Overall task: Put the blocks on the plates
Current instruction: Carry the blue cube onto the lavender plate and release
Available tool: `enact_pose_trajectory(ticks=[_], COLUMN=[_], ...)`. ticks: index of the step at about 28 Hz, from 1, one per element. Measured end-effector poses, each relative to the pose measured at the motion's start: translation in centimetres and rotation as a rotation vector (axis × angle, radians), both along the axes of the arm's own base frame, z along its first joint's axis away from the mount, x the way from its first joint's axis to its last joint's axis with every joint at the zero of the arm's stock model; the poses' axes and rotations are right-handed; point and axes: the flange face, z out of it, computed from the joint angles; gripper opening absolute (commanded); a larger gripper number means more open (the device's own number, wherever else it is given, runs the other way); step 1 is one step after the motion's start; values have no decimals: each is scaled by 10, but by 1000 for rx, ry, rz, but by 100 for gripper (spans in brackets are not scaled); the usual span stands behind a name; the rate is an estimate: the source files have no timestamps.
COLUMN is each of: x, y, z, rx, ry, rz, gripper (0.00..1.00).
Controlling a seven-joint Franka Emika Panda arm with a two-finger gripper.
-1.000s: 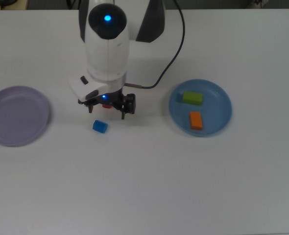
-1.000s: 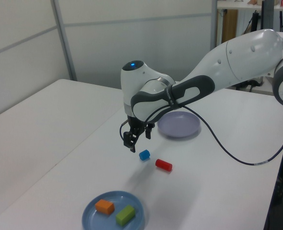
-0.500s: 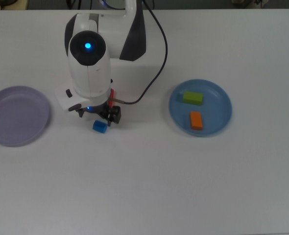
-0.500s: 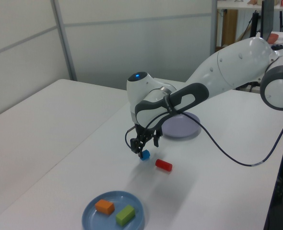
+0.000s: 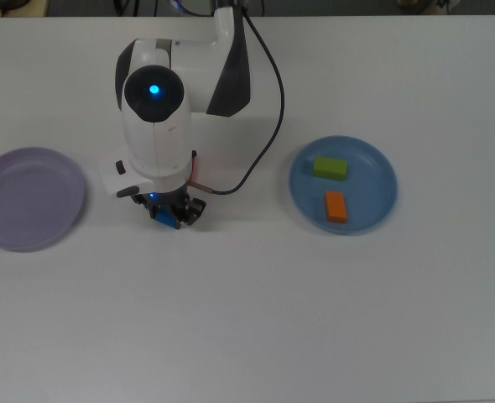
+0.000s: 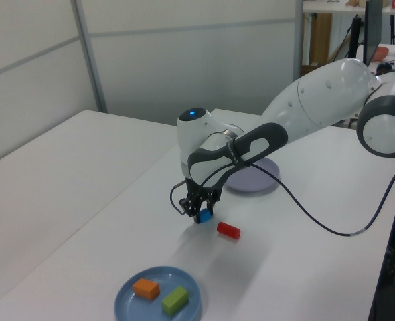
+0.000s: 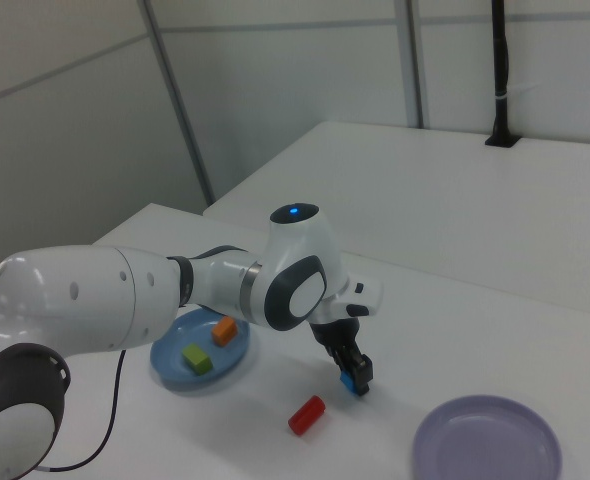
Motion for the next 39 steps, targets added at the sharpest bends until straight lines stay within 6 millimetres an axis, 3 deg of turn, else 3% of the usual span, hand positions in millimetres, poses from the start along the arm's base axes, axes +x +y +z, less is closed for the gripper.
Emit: enact_pose_trajectory(ticks=[6,10,18,25,28,30,34,39], x=[2,5,-5,-31,-38,-42,-43,-37], y=[-2,-23,-130,-216,-239,-253,-261,-254], z=[4,23,70,62,52,45,39,34], rx=[-2,-15,-75,-97,-94,-91,-90,-90], ry=[-7,-30,-33,25,46,56,60,50], rz=[14,77,216,412,452,459,461,472], gripper=[0,0,0,0,0,6,11,21])
